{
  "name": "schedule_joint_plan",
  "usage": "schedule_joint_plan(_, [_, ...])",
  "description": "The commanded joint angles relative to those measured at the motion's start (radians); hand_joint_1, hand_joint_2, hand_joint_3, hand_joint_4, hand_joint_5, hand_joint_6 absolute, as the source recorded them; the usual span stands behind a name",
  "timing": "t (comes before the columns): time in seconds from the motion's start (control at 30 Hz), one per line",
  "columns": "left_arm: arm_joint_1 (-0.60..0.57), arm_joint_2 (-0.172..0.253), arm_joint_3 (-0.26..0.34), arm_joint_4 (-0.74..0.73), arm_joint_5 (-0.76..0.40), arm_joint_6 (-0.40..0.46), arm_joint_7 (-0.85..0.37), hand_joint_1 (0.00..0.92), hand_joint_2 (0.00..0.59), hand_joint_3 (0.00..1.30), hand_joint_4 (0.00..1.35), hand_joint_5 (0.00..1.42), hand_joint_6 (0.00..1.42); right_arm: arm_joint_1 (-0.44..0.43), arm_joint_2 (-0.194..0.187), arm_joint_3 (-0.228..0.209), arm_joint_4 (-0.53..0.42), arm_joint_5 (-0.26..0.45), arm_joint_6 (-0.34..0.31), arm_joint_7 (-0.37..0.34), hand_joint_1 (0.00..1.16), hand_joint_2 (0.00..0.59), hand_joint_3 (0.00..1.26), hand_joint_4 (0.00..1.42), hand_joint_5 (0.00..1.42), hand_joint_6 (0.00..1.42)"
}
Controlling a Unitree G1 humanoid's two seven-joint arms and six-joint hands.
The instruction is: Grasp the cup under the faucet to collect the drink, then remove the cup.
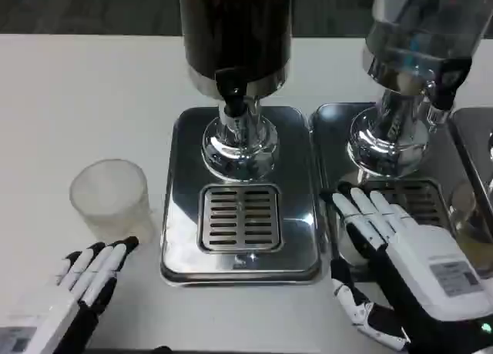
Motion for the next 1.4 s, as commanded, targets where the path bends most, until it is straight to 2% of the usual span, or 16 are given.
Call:
schedule_joint_plan(0.03, [-0.002,0.015,-0.002,-0.002,-0.002,0.009,-0.02,0.0,0.09,0.0,0.0,0.0,0.0,-0.001,-0.005,-0.007,-0.005,0.007,0.002,-0.013,0.46,0.586,0.06,0.0,0.0,0.06])
schedule_joint_plan(0.57, [-0.003,0.007,0.009,0.012,-0.031,-0.016,0.0,0.0,0.09,0.0,0.0,0.0,0.0,0.002,-0.002,-0.014,-0.001,0.03,-0.002,-0.021,0.47,0.586,0.08,0.0,0.0,0.08])
schedule_joint_plan(0.73, [-0.011,0.017,0.021,0.031,-0.048,-0.032,-0.004,0.0,0.09,0.0,0.0,0.0,0.0,-0.002,0.014,-0.004,-0.006,0.023,0.008,-0.022,0.48,0.586,0.08,0.0,0.0,0.08])
schedule_joint_plan(1.0, [-0.041,0.025,0.062,0.124,-0.131,-0.142,0.021,0.0,0.089,0.0,0.0,0.0,0.0,0.012,0.05,0.016,-0.026,-0.002,0.033,-0.033,0.48,0.586,0.09,0.0,0.0,0.09])
schedule_joint_plan(1.13, [-0.058,0.019,0.089,0.166,-0.148,-0.216,0.067,0.0,0.09,0.0,0.0,0.0,0.02,0.015,0.055,0.022,-0.029,-0.005,0.037,-0.04,0.49,0.586,0.1,0.0,0.0,0.09])
schedule_joint_plan(1.4, [-0.086,-0.003,0.13,0.242,-0.187,-0.298,0.119,0.0,0.096,0.0,0.0,0.04,0.06,0.013,0.052,0.029,-0.029,-0.007,0.036,-0.041,0.49,0.586,0.1,0.0,0.0,0.1])
